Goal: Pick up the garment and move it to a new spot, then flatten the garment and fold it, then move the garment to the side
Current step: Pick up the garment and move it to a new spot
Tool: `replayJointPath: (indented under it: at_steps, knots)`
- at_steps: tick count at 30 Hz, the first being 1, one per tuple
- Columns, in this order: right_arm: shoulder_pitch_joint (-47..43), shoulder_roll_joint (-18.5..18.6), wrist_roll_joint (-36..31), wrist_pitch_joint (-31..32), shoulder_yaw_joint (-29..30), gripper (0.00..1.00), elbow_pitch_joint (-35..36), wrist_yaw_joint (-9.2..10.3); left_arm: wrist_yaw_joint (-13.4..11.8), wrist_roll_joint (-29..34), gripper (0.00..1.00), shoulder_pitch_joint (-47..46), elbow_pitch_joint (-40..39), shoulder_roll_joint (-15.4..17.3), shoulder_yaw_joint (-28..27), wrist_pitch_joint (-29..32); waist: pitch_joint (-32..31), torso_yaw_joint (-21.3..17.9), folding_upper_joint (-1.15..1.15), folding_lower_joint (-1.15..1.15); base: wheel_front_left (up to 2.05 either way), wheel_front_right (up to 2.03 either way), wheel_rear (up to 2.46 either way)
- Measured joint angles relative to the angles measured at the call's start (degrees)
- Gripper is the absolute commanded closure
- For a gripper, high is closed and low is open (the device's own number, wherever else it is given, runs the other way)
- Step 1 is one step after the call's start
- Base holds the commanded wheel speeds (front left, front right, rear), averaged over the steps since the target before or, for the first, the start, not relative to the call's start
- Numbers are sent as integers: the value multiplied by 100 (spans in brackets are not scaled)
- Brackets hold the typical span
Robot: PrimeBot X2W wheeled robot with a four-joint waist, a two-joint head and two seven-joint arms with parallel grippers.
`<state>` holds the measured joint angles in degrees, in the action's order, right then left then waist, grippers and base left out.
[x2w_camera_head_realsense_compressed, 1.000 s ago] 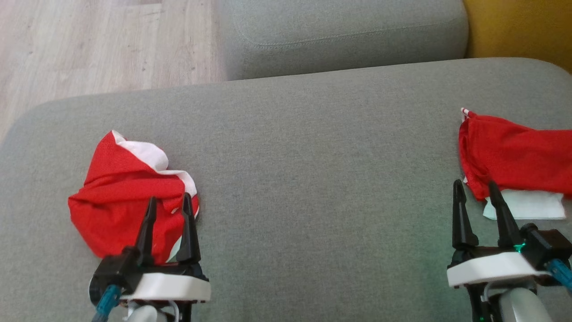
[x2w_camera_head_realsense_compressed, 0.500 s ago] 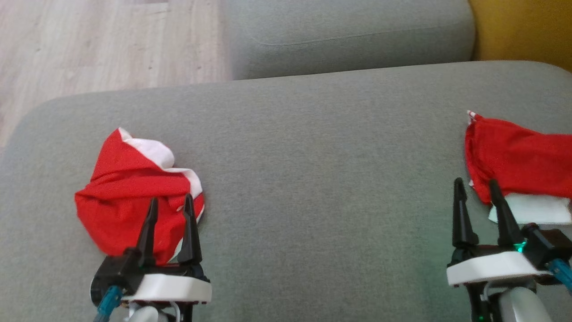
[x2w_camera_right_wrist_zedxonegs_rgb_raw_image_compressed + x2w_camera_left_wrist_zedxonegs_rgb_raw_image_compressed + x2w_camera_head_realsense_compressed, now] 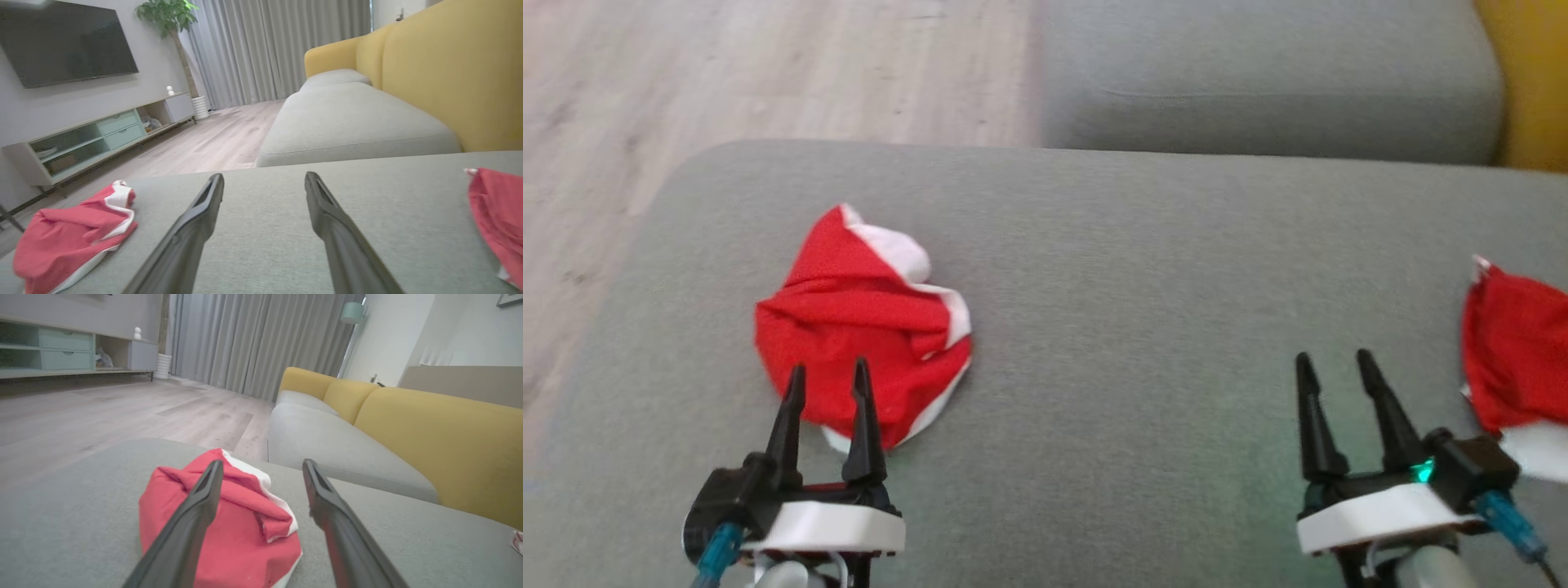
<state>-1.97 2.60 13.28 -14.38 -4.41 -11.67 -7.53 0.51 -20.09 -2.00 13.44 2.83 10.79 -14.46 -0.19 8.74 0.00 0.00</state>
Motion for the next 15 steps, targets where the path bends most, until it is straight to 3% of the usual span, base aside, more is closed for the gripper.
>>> replayJointPath:
  at_steps: [8, 15]
  knots:
    - [-25, -1, 158, 0, -423, 0, -20, 0, 5, 59, 0, 172, 21, 2, -121, -1, -123, 621, 0, 0, 0, 0, 0]
    - [-113, -1, 201, 0, -560, 0, -36, 0, 12, 96, 0, 202, 24, 3, -165, -1, -137, 820, 0, 0, 0, 0, 0]
